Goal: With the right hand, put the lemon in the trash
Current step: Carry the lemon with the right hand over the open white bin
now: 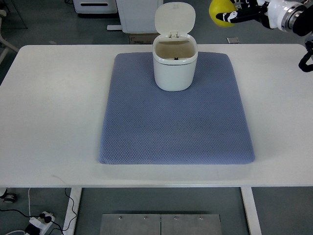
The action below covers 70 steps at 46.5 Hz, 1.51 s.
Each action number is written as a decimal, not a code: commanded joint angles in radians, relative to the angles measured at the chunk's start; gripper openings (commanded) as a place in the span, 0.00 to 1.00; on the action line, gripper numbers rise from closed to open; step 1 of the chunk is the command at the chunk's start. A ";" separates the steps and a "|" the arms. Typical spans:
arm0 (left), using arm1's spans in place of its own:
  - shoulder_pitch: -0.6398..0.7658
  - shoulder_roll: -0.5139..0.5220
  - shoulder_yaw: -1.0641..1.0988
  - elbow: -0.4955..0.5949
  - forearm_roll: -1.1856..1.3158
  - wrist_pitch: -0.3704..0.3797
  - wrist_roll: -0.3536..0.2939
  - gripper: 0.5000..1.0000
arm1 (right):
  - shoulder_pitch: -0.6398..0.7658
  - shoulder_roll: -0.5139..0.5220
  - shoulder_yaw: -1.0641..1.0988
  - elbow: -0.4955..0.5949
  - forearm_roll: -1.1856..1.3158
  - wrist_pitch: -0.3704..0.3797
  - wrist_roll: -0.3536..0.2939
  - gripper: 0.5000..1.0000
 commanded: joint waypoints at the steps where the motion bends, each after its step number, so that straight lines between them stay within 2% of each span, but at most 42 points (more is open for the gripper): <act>1: 0.001 0.000 0.000 0.000 0.000 0.000 0.000 1.00 | -0.030 0.014 0.042 -0.002 0.000 -0.024 0.000 0.00; 22: 0.001 0.000 0.000 0.000 0.000 0.000 0.000 1.00 | -0.197 0.110 0.266 -0.003 0.015 -0.200 0.003 0.00; 36: 0.001 0.000 0.000 0.000 0.000 0.000 0.000 1.00 | -0.248 0.209 0.336 0.003 0.015 -0.317 0.024 0.00; 55: 0.001 0.000 0.000 0.000 0.000 0.000 0.000 1.00 | -0.304 0.276 0.390 -0.002 0.014 -0.398 0.078 0.00; 70: 0.001 0.000 0.000 0.000 0.000 0.000 0.000 1.00 | -0.352 0.292 0.395 -0.006 0.012 -0.418 0.119 0.00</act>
